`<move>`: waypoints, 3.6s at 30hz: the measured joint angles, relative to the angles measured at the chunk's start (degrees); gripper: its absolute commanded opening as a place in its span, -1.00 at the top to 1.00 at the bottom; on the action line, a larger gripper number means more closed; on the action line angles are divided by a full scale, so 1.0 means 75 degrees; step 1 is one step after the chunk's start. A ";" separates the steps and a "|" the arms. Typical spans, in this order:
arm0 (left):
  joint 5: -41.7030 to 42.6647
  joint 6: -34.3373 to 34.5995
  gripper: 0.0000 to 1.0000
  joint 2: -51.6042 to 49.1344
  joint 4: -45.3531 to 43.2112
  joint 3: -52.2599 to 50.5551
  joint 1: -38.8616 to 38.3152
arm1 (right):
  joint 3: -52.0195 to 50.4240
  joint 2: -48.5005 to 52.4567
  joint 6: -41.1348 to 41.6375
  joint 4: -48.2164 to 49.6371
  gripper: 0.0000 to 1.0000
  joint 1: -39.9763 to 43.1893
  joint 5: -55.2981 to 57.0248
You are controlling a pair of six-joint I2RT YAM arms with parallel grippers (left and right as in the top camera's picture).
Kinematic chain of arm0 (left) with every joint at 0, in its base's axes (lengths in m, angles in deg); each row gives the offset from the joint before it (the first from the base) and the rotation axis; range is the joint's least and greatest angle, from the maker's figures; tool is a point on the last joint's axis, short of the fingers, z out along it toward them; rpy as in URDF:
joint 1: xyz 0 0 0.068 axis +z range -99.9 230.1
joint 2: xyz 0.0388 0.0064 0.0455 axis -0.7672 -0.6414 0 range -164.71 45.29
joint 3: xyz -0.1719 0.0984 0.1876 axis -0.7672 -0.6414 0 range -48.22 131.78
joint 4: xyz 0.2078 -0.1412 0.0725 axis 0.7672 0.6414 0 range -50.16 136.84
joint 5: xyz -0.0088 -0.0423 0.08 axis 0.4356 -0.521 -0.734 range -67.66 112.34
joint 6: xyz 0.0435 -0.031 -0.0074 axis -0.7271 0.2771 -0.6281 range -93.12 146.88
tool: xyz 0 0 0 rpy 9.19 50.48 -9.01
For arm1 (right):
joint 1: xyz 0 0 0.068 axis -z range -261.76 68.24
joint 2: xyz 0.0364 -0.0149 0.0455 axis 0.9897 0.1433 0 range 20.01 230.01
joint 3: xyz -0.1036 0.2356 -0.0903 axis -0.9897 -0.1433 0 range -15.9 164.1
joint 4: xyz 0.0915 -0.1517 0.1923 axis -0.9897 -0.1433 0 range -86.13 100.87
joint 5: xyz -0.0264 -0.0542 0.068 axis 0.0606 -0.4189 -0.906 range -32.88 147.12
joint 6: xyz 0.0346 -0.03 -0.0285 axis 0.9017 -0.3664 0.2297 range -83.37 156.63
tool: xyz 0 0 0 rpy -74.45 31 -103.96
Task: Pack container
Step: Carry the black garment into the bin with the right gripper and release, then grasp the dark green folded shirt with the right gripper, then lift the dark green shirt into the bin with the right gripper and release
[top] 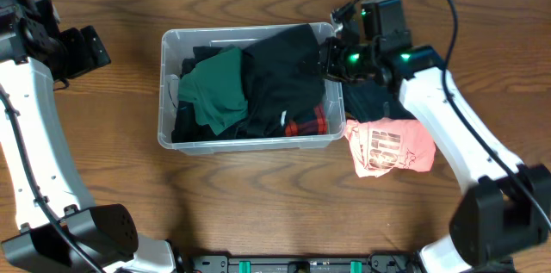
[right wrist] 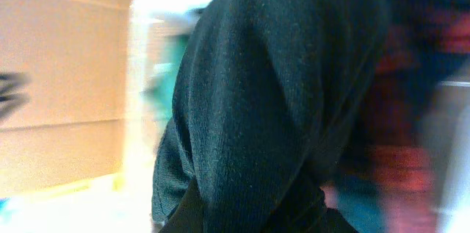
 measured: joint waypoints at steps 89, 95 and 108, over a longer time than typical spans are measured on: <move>0.0000 0.0000 -0.96 0.0000 0.0000 0.0000 0.0000 | 0.0050 -0.2052 -0.1276 0.1915 0.97 0.2830 -0.2914; 0.0000 0.0000 -0.96 0.0000 0.0000 0.0000 0.0000 | 0.0050 -0.1521 -0.0233 0.2451 0.97 0.0959 -0.2503; 0.0000 0.0003 -0.96 0.0000 0.0000 0.0000 0.0000 | 0.0050 0.0664 0.0466 0.1886 0.97 -0.1026 0.0114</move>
